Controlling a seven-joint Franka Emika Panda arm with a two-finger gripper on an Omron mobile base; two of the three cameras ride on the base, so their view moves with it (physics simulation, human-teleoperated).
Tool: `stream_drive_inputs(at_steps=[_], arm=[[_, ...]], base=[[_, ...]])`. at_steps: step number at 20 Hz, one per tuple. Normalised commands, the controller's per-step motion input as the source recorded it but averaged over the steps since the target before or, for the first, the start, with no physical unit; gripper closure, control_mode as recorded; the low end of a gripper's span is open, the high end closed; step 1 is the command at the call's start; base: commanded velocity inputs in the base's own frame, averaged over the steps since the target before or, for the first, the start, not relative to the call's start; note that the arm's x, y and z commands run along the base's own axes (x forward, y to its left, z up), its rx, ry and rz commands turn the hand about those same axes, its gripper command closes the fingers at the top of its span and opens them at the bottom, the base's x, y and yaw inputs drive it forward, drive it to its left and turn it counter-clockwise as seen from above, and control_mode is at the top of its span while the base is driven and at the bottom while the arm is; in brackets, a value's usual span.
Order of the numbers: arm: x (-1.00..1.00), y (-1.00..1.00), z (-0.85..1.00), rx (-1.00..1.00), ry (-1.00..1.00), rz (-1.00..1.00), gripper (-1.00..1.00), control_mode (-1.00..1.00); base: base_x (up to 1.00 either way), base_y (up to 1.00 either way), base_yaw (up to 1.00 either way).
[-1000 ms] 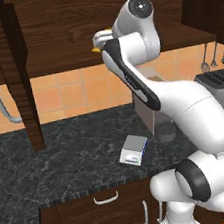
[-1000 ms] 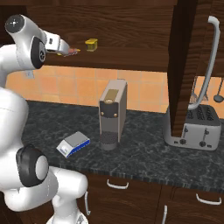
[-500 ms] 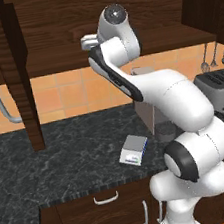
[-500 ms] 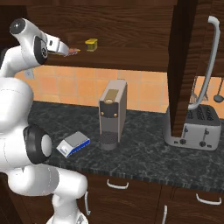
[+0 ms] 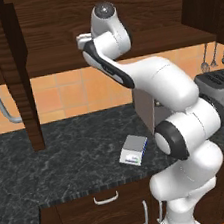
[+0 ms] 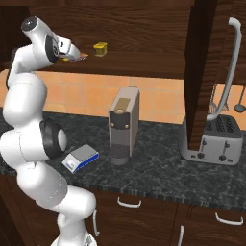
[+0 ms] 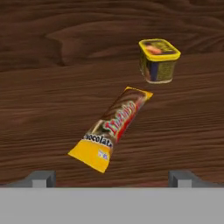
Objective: Pick the bar and place it on the digital scale for weighing, and close the cabinet.
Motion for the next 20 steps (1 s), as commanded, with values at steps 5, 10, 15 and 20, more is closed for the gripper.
stream_drive_inputs(at_steps=[5, 10, 15, 20], arm=[[0.45, 0.00, -0.15, 0.00, 0.01, 0.00, -1.00, -1.00], [0.51, 0.01, -0.18, 0.00, 0.00, 0.00, -1.00, -1.00], [0.40, 0.02, -0.18, 0.00, 0.03, -0.02, -1.00, -1.00], [0.27, 0.00, -0.15, 0.00, 0.02, 0.00, 1.00, -1.00]], base=[[0.00, 0.00, 0.00], [0.00, 0.00, 0.00], [0.00, 0.00, 0.00], [0.00, 0.00, 0.00]])
